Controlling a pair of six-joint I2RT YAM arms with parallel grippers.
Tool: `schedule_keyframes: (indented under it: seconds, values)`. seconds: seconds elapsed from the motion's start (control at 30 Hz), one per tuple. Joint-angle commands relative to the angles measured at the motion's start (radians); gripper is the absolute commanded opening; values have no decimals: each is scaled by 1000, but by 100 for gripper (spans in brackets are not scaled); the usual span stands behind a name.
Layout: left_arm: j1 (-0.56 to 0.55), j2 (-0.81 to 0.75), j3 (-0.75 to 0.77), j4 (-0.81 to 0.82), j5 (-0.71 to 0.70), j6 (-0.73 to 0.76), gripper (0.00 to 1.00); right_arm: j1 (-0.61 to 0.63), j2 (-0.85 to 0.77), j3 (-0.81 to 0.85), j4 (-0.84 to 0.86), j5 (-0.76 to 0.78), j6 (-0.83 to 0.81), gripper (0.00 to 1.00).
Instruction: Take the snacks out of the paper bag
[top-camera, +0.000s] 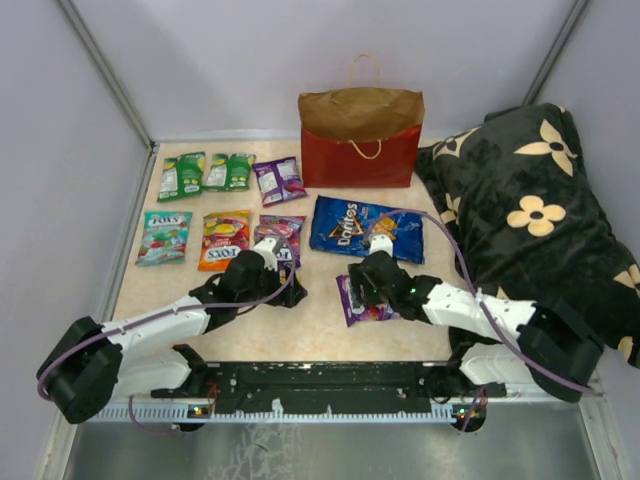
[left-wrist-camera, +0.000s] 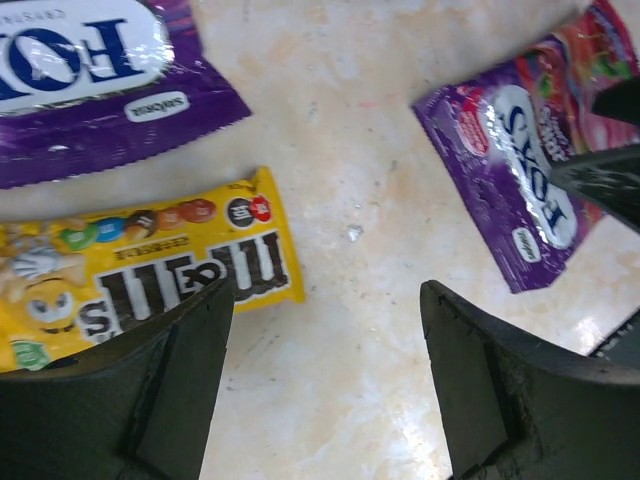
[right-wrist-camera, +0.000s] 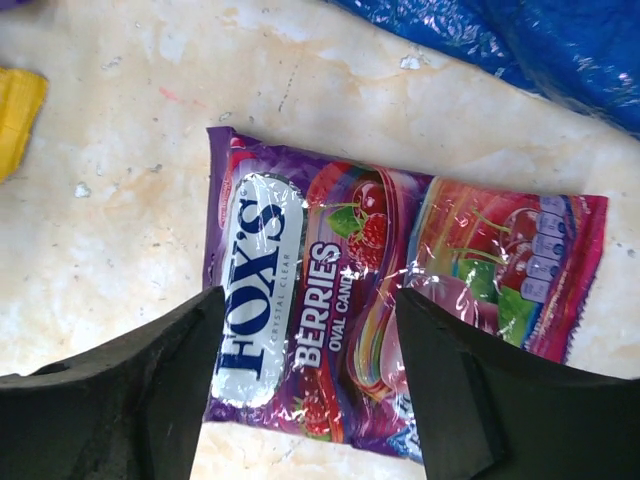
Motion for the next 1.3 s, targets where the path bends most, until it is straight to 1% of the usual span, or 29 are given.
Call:
schedule_keyframes:
  seconds: [0.0,0.1,0.23,0.33,0.4,0.53,0.63,0.87,1.13,1.27]
  values:
    - [-5,-16,60,-116,-135,77,79,7,-123,18,-67,26,-1,71]
    - [-4,-3,85,-146,-170,104,75,7,-173,26,-106,33,-2,75]
    - [-5,27,132,-230,-270,114,75,7,-219,29,-153,43,-3,77]
    - [-5,51,144,-269,-355,97,79,7,-249,26,-168,46,1,80]
    - [-4,74,149,-279,-380,74,81,7,-259,27,-174,47,2,83]
    - [-4,131,175,-319,-423,36,86,7,-265,32,-185,46,1,98]
    - [-4,172,201,-347,-449,14,91,7,-272,34,-193,49,-8,99]
    - [15,208,203,-343,-412,6,96,6,-296,20,-198,52,-28,99]
    - [63,241,185,-316,-339,12,97,5,-330,7,-214,47,-54,99]
    - [119,236,173,-324,-272,-58,100,4,-361,-3,-221,33,-68,99]
